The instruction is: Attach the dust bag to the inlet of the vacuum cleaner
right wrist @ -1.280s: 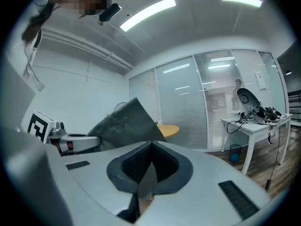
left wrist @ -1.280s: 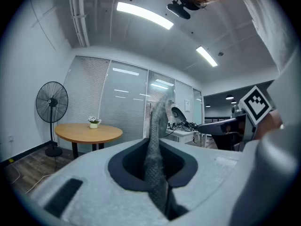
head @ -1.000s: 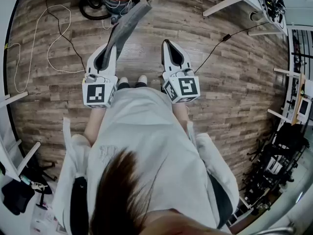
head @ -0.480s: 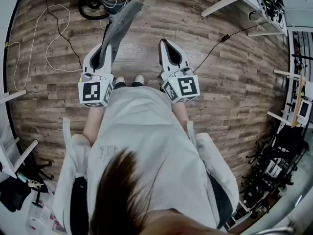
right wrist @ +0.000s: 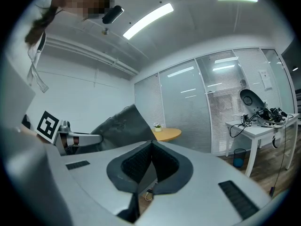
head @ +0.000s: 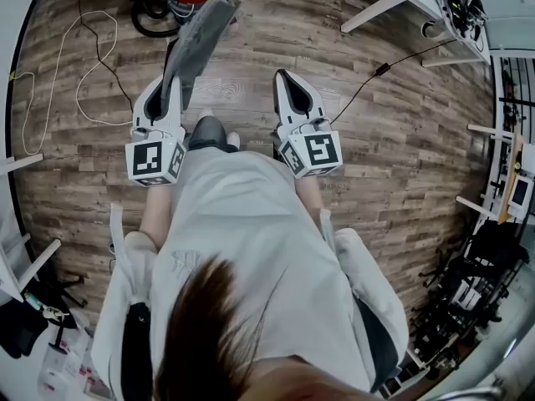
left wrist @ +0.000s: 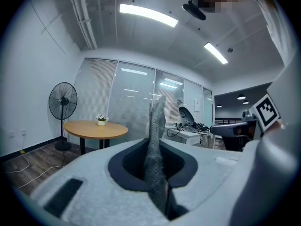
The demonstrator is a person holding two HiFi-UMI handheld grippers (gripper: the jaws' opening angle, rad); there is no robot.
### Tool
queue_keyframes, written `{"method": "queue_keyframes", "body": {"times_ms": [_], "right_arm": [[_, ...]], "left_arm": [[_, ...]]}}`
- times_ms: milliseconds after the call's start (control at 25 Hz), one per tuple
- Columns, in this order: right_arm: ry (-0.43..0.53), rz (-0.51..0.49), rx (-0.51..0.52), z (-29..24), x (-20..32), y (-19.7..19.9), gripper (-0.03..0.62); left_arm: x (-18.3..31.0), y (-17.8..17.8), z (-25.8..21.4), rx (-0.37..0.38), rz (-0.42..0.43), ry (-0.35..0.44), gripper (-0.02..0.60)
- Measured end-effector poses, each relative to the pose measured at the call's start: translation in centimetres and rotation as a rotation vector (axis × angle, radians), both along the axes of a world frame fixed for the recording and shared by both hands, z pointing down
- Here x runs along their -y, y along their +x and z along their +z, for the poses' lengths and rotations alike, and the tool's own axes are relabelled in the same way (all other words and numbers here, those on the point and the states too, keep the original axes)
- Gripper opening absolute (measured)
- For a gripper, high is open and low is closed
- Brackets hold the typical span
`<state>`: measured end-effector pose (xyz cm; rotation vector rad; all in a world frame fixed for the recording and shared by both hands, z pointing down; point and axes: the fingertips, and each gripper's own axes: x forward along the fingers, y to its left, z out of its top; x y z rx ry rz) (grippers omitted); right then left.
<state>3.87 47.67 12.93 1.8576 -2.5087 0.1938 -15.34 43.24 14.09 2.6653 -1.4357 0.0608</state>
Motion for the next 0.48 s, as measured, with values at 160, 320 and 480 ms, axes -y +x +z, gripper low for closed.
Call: {"method": "queue_keyframes", "body": {"times_ms": [160,320,480], "right_arm": [[-0.017,-0.011,0.012,0.5,1.4,0.4,0.003],[-0.032,0.001,0.023,1.1,3.8,1.1,0.003],[-0.045,0.016,0.043,1.2,7.5,1.9,0.003]], "left_arm": [[1.5,0.6,0.5,0.003,0.004,-0.018,0.039],[4.3,1.2,1.1,0.007,0.018,-0.028,0.04],[8.3,1.1,1.3,0.014,0.023,-0.037,0.04]]}}
